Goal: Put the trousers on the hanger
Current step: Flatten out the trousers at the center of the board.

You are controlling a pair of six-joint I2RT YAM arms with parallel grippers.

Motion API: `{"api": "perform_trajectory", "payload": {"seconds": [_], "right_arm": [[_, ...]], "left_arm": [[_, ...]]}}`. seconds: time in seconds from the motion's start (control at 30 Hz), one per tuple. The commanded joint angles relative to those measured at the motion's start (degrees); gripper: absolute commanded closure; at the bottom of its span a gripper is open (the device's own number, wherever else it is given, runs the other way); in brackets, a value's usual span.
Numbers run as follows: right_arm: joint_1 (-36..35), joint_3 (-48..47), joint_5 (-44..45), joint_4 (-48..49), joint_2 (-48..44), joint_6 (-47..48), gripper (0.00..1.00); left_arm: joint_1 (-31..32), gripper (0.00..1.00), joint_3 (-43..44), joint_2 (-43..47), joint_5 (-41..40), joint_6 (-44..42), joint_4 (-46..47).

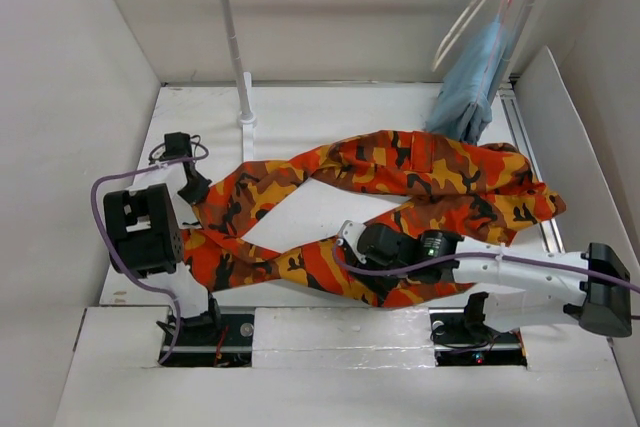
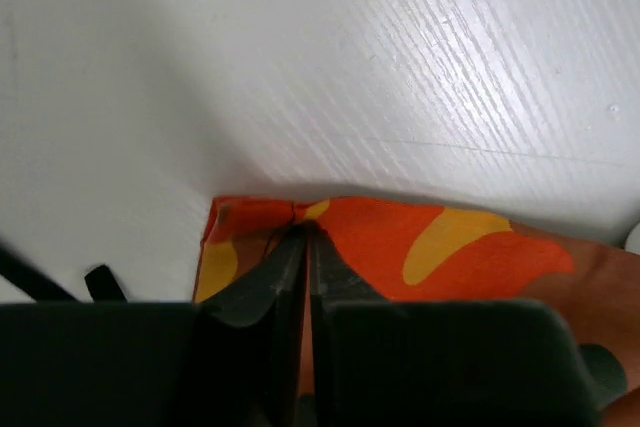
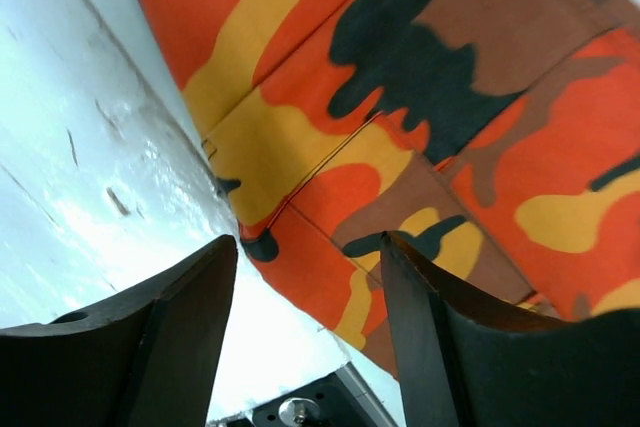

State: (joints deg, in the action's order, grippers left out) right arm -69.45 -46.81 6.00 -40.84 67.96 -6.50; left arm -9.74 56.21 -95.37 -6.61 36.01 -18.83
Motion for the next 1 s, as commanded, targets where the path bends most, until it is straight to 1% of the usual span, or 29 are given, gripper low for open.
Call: {"api": "perform_trajectory", "payload": {"seconds": [0.0, 0.03, 0.07, 0.13, 0.17, 0.2, 0.23, 0.3, 0.33, 0.37, 0.4, 0.43, 0.47, 0.5, 0.53, 0.57, 0.6, 0.63, 0.67, 0.7, 0.73, 0.8, 0.83, 0.87, 0.9, 0.93, 0.97], "right_arm": [[-0.33, -4.34, 4.89, -0.47, -2.48, -2.02, 0.36], [0.36, -4.78, 5.25, -0.64, -3.01, -2.20, 0.36], [0.37, -5.22, 5.86, -0.82, -3.36, -2.55, 0.37], [3.00, -6.45, 5.95, -0.56, -3.63, -2.11, 0.37], [4.05, -7.15, 6.13, -1.08, -3.45, -1.68, 0.37], [6.15, -7.94, 6.65, -1.35, -3.45, -1.50, 0.37], [7.13, -9.69, 7.00, -1.52, -3.45, -0.97, 0.37], [9.41, -11.37, 7.97, -1.52, -3.28, 0.43, 0.37], [12.03, -12.86, 7.63, -1.52, -3.10, 1.57, 0.37], [13.36, -13.48, 7.19, -1.35, -3.10, 2.36, 0.36], [14.68, -13.92, 6.75, -1.26, -2.84, 2.89, 0.36], [16.87, -14.19, 6.22, -1.26, -2.66, 3.33, 0.35], [17.41, -14.71, 5.87, -1.35, -2.66, 4.03, 0.36], [17.42, -14.72, 5.17, -1.00, -2.84, 4.48, 0.36], [17.42, -14.37, 4.99, -0.65, -2.92, 4.57, 0.38], [17.42, -13.41, 4.73, 0.57, -3.10, 4.83, 0.53], [17.42, -12.79, 4.29, 1.28, -3.27, 4.83, 0.65], [17.42, -12.00, 4.28, 1.90, -3.71, 4.75, 0.78], [18.12, -11.47, 4.20, 2.60, -4.06, 4.48, 0.98], [18.12, -10.68, 4.11, 2.78, -4.50, 4.48, 1.00], [18.82, -10.24, 3.93, 3.31, -5.55, 4.65, 1.00], [21.09, -8.84, 2.36, 4.71, -6.96, 5.71, 1.00], [21.98, -8.48, 1.65, 4.98, -7.58, 5.80, 1.00], [23.03, -7.95, 1.04, 5.50, -8.89, 5.80, 0.97], [25.05, -7.43, -0.36, 5.77, -9.51, 7.54, 0.93], [26.11, -6.29, -1.16, 6.12, -10.13, 7.99, 0.89], [27.08, -5.84, -1.86, 6.56, -10.92, 8.34, 0.82]], "left_arm": [[-0.02, 1.00, 1.27, -1.92, 1.34, -1.03, 2.31], [-0.02, 1.00, 2.23, -2.88, 0.90, -1.03, 2.22], [-0.02, 1.00, 5.11, -2.89, 0.20, -1.20, 1.96], [-0.02, 1.00, 8.99, -3.06, -2.96, -1.03, 1.95], [-0.54, 1.00, 13.88, -3.24, -4.10, -0.68, 1.35], [-0.55, 1.00, 16.63, -3.59, -5.59, 0.63, 1.34], [-1.42, 1.00, 21.27, -4.38, -5.60, 0.90, 1.60], [-2.22, 1.00, 25.77, -7.44, -6.13, 1.60, 1.96], [-2.74, 1.00, 30.84, -9.03, -7.18, 2.04, -0.22], [-2.74, 1.00, 33.50, -10.69, -7.19, 1.96, -1.90], [-2.74, 1.00, 36.58, -12.63, -4.84, 1.52, -4.26], [-2.74, 1.00, 39.57, -15.95, -2.46, -0.92, -6.72], [-0.57, 1.00, 42.81, -16.51, -1.48, -2.33, -10.57], [0.93, 1.00, 42.24, -14.34, -3.13, -3.48, -11.31], [2.95, 1.00, 35.71, -11.44, -4.01, -4.97, -10.36], [4.88, 1.00, 31.20, -8.20, -3.76, -8.46, -5.22], [9.08, 1.00, 26.63, -4.42, -3.32, -9.80, -3.42], [11.04, 1.00, 18.76, 2.23, -2.97, -10.43, -2.28], [12.88, 1.00, 15.02, 5.08, -2.27, -12.09, 0.09], [16.12, 1.00, 11.42, 10.33, -1.13, -12.28, 0.11], [17.46, 1.00, 5.90, 12.56, -0.69, -12.37, -0.33], [19.75, 1.00, 2.00, 17.56, -0.77, -12.20, -4.27], [20.97, 0.98, 0.41, 18.98, -0.25, -12.10, -5.50], [20.99, 0.85, -3.08, 20.39, 0.54, -12.28, -7.34], [21.77, 0.73, -4.42, 22.32, 0.81, -9.41, -8.23], [23.34, 0.61, -5.39, 23.12, 1.25, -8.68, -8.76], [23.36, 0.48, -5.23, 23.39, 3.34, -9.55, -7.46]]}}
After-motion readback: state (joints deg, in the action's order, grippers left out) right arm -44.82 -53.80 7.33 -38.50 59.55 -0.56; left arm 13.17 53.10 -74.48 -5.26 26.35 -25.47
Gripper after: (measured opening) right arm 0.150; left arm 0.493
